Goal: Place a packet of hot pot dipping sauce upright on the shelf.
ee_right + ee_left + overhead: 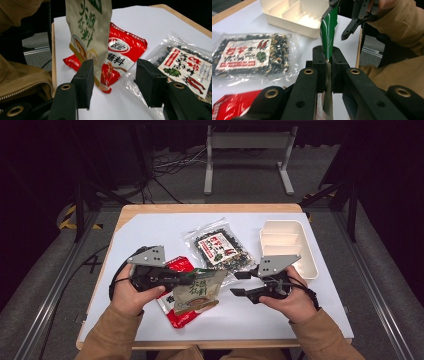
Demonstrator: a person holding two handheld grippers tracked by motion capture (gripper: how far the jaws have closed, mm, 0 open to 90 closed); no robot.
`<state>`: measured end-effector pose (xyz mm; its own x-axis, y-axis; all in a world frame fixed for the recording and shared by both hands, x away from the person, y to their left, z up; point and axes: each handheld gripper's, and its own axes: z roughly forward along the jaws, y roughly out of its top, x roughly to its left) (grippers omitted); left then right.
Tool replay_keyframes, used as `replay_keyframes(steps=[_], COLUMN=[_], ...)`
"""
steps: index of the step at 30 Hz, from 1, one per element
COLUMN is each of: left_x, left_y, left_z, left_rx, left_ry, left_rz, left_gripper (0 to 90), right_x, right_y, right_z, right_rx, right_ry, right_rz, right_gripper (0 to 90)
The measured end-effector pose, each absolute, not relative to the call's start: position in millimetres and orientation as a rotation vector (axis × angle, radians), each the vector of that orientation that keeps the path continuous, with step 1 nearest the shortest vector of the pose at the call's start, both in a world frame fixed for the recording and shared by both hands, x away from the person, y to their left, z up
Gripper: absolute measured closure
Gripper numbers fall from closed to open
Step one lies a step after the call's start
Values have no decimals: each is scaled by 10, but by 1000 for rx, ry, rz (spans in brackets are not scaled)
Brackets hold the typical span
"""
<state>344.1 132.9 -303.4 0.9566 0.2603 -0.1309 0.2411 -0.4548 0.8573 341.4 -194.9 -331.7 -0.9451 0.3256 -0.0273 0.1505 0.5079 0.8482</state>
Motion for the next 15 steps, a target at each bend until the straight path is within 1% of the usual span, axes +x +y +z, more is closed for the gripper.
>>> replay_keyframes(steps=[4, 7, 10, 12, 15], left_x=[3436, 3438, 3435, 3432, 3427], left_y=[1232, 1189, 1170, 1143, 1116], left_z=[-3060, -3085, -3098, -3115, -3127], left_rx=[2056, 2054, 2047, 2035, 2032], left_ry=[322, 311, 310, 303, 294], left_rz=[16, 12, 7, 7, 13], left_gripper=[848, 848, 848, 848, 848], right_x=[3435, 3442, 3444, 3460, 3480], right_y=[-1858, -1781, -1758, -1683, -1622], right_z=[-3280, -3256, -3248, -3231, -3236], right_rx=[374, 327, 309, 276, 263], right_ry=[2581, 2608, 2622, 2663, 2690], right_rz=[1423, 1392, 1371, 1317, 1308], right_gripper=[498, 550, 574, 626, 628])
